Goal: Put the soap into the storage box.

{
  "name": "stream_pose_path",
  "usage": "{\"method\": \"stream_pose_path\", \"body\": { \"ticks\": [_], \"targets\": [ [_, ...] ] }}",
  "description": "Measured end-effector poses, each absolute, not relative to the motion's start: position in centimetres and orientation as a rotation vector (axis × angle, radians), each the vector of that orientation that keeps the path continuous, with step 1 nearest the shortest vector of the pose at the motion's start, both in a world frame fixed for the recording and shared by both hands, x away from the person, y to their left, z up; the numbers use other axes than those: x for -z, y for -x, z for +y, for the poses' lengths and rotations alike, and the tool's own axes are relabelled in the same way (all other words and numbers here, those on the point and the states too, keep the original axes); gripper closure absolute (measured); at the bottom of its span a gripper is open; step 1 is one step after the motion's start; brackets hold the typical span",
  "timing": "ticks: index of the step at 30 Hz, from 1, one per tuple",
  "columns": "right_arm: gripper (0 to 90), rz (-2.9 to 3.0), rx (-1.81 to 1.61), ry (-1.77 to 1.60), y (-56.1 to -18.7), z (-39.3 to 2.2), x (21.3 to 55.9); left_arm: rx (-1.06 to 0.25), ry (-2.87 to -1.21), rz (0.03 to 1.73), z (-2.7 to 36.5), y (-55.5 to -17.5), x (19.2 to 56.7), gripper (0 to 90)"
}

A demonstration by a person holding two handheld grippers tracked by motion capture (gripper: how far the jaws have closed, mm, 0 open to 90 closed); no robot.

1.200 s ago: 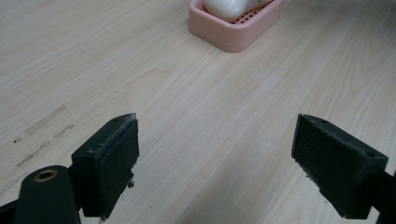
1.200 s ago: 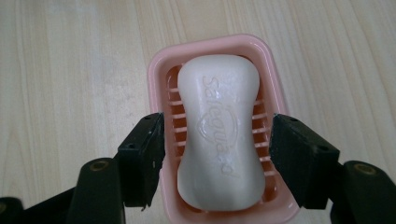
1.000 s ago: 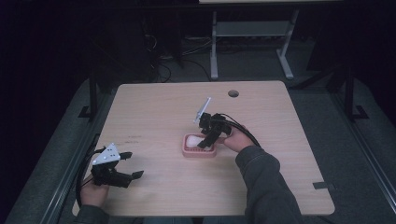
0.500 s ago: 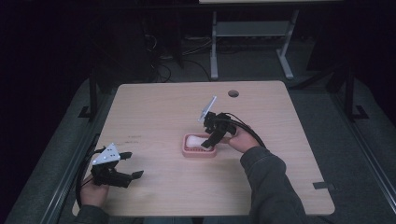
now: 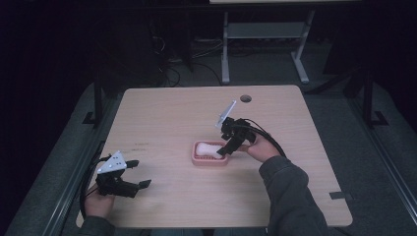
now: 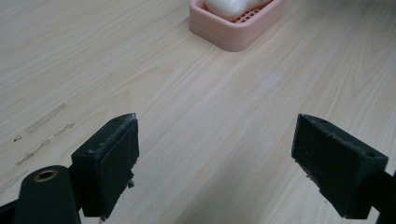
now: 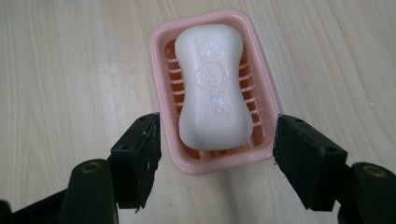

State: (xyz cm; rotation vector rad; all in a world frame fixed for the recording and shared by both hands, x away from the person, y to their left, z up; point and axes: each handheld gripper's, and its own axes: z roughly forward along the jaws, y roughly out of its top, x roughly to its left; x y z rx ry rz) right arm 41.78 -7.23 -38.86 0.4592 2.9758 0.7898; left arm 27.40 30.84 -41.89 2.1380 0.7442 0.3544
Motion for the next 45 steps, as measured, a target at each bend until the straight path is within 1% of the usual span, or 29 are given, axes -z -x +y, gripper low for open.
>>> {"method": "stream_pose_path", "body": {
  "ticks": [45],
  "targets": [
    [28.1,2.969,-0.800,-0.554,-40.7,-10.5,39.2,-0.354,-2.142,0.743,30.8,-27.4,41.9,14.8]
  ]
}}
